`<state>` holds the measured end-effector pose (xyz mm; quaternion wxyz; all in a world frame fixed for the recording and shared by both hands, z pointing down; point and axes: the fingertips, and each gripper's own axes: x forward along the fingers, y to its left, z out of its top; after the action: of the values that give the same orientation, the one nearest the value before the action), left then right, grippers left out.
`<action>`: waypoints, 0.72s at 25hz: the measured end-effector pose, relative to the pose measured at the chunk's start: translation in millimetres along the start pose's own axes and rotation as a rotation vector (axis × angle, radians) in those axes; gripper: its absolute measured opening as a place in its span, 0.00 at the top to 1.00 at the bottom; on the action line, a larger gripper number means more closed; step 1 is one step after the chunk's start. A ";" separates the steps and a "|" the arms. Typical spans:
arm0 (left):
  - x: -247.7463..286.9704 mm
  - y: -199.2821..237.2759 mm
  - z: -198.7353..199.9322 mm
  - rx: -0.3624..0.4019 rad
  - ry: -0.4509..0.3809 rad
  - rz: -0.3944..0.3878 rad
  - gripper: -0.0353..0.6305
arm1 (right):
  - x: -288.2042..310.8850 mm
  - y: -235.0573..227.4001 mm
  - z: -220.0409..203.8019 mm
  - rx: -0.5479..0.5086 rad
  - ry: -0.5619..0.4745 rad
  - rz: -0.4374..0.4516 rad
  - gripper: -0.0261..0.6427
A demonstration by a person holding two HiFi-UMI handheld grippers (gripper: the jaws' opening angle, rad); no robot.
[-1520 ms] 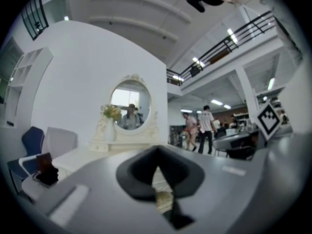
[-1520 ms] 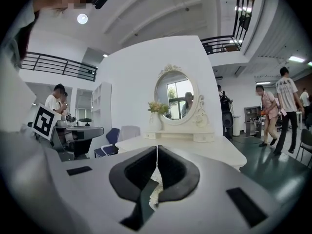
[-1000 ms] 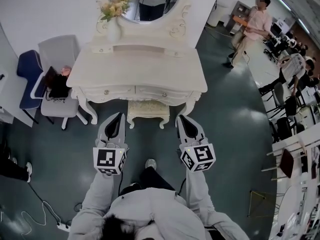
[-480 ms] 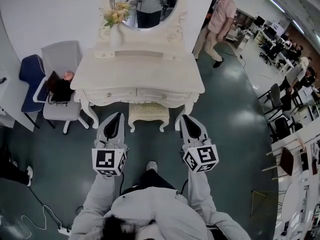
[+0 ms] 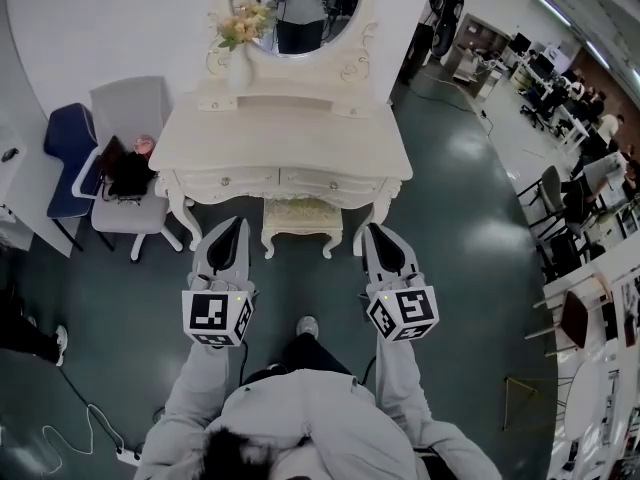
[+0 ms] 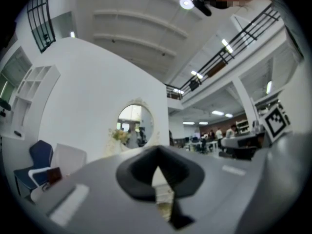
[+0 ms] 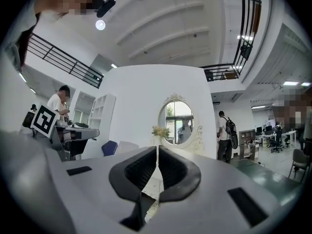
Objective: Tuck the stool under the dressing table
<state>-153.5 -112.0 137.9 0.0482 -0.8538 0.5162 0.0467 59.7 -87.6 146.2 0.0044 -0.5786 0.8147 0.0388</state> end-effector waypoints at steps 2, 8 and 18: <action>-3.6 0.8 -0.6 -0.007 0.002 0.001 0.94 | -2.4 4.4 0.8 -0.002 -0.002 0.001 0.97; -13.4 0.9 -3.3 -0.019 0.004 0.008 0.94 | -8.7 10.3 1.6 0.004 -0.009 -0.006 0.97; -21.4 9.3 -0.2 -0.034 -0.009 0.039 0.93 | -10.8 15.6 2.7 0.010 -0.015 -0.009 0.97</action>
<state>-171.6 -97.5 140.6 0.0352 -0.8440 0.5318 0.0602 48.4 -72.2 145.0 0.0135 -0.5821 0.8121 0.0387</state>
